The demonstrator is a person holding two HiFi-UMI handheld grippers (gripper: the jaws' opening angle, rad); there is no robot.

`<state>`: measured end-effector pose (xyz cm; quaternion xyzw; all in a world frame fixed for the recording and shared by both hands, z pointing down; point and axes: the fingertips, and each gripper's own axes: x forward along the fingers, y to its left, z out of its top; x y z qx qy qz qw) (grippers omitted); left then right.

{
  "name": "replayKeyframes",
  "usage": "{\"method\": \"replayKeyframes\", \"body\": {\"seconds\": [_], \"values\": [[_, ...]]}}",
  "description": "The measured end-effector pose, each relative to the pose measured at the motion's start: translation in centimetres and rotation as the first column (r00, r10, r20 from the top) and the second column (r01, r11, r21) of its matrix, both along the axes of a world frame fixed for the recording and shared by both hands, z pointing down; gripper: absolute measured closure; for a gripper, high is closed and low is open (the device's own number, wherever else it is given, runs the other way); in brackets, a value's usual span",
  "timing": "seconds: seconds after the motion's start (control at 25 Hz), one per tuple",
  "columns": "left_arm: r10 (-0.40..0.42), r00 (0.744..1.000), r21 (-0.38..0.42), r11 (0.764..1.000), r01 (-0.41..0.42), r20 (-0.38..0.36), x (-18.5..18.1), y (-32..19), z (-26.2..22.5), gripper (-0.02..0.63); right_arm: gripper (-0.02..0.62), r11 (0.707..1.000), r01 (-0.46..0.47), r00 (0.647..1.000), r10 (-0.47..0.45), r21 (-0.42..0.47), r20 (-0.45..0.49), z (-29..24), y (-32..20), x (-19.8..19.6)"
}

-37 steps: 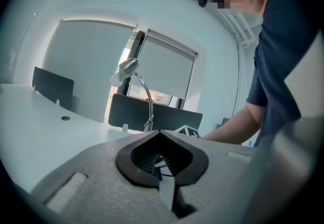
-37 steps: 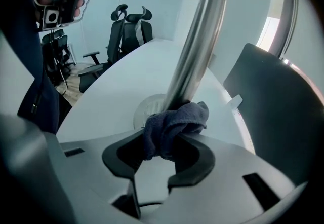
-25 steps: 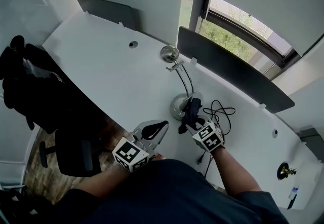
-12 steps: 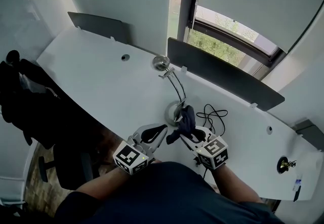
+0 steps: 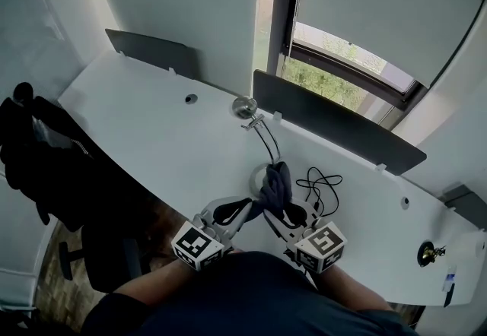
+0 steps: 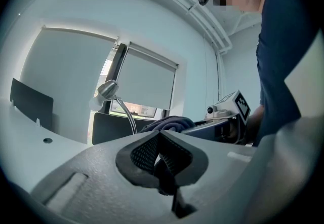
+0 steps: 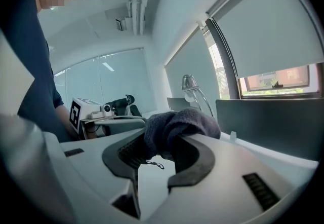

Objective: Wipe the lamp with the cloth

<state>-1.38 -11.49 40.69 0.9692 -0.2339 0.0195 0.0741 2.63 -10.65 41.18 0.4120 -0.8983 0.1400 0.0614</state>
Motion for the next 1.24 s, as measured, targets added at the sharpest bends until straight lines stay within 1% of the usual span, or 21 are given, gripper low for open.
{"method": "replayKeyframes", "body": {"seconds": [0.08, 0.28, 0.8, 1.24], "values": [[-0.003, 1.000, 0.006, 1.000, 0.003, 0.000, -0.2, 0.0, -0.2, 0.600, 0.459, 1.000, -0.005, 1.000, 0.004, 0.026, 0.012, -0.3, 0.0, -0.4], [-0.009, 1.000, 0.014, 1.000, 0.009, 0.003, -0.5, 0.1, -0.4, 0.600, 0.462, 0.998, -0.015, 0.999, 0.012, 0.058, 0.036, -0.6, 0.2, -1.2], [-0.034, 0.999, 0.020, 0.999, 0.033, 0.006, -1.2, -0.1, -0.5, 0.600, 0.463, 0.998, 0.011, 1.000, -0.012, 0.061, 0.017, -0.5, -0.1, -1.9], [-0.031, 1.000, 0.026, 0.999, 0.031, 0.003, -0.9, 0.5, -1.0, 0.600, 0.463, 0.997, 0.029, 1.000, -0.029, 0.067, -0.003, -0.7, 0.5, -1.8]]}}
